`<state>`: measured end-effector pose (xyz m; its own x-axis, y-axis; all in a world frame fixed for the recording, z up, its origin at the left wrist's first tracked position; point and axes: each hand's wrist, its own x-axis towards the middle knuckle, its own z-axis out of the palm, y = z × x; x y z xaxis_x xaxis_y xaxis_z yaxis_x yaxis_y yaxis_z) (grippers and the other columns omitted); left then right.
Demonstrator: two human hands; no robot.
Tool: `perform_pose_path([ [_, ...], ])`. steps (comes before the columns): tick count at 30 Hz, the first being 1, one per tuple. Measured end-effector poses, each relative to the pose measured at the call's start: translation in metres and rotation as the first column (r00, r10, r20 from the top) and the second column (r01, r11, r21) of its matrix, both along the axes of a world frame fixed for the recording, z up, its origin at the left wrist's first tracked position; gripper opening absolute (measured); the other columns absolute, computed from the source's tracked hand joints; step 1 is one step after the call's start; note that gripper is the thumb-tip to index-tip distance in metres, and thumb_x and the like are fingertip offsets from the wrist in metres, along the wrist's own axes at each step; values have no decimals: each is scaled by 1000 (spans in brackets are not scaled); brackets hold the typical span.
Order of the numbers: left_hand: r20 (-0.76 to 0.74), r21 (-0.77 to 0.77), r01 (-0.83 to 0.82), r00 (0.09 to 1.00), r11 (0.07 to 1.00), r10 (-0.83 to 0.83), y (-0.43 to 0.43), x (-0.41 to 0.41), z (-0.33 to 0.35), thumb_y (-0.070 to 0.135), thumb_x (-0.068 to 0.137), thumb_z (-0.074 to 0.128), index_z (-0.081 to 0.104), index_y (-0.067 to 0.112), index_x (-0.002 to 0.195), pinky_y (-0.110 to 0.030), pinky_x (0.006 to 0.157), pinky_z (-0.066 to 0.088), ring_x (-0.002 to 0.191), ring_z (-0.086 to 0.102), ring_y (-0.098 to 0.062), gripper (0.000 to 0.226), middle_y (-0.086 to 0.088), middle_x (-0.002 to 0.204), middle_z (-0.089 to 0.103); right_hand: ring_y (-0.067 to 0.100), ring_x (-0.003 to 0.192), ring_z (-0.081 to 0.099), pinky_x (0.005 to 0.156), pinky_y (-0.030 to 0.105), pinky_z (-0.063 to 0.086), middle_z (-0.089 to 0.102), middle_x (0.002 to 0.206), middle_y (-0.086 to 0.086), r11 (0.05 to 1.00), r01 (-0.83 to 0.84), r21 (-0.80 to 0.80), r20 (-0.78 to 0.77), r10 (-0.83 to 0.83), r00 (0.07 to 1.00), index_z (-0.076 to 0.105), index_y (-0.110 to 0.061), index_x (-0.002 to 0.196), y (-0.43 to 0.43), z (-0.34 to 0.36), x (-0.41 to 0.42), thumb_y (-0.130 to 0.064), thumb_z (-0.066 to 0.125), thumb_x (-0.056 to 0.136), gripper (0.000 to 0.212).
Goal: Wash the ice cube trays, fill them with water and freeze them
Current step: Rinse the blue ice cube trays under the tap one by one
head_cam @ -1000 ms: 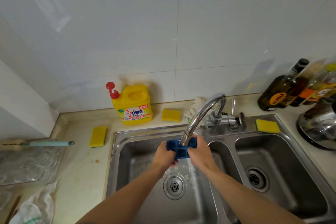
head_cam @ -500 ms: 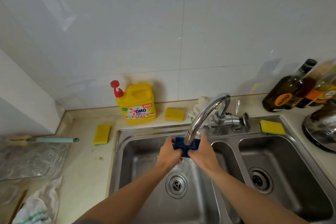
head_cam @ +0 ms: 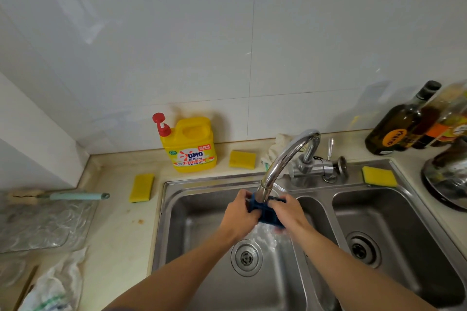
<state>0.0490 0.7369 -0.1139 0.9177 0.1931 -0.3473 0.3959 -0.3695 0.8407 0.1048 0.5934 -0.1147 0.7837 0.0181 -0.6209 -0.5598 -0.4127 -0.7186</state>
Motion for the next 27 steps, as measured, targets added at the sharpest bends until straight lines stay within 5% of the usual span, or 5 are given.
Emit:
perform_pose_path([
  [3, -42, -107, 18, 999, 994, -22, -7, 1, 2, 28, 94, 66, 50, 16, 119, -34, 72, 61, 89, 72, -24, 32, -7, 110, 68, 25, 85, 67, 63, 41, 64, 65, 101, 10, 993, 0, -122, 49, 7, 999, 53, -20, 97, -2, -2, -1, -23, 62, 90, 12],
  [6, -205, -353, -192, 971, 916, 125, -4, 5, 1, 30, 99, 61, 54, 14, 117, -35, 65, 62, 84, 75, -24, 25, -11, 108, 70, 21, 82, 67, 53, 31, 58, 65, 96, 4, 988, -105, -117, 129, 120, 984, 53, -23, 101, 3, 1, -4, -31, 66, 91, 19],
  [10, -404, -420, -475, 861, 773, 310, 11, 8, -6, 19, 99, 45, 62, 11, 109, -35, 63, 61, 89, 71, -30, 21, -17, 100, 73, 23, 85, 72, 57, 29, 59, 66, 103, 3, 975, -221, -27, 126, 223, 967, 59, -23, 110, 4, 3, -7, -23, 64, 95, 16],
  [16, -302, -332, -313, 929, 890, 215, 7, 11, -7, 8, 95, 43, 66, 11, 101, -30, 53, 56, 60, 71, -20, 24, -15, 85, 73, 25, 82, 69, 49, 27, 52, 68, 95, 9, 984, -165, -68, 95, 171, 981, 65, -15, 98, -1, 3, -4, -6, 54, 94, 15],
  [27, -363, -433, -453, 879, 780, 309, 6, 12, -11, 23, 103, 52, 61, 13, 112, -31, 61, 59, 94, 71, -30, 16, -15, 107, 71, 27, 79, 69, 63, 34, 59, 67, 104, 15, 989, 77, 127, 7, -78, 997, 60, -11, 110, 4, -3, -4, -24, 62, 100, 17],
])
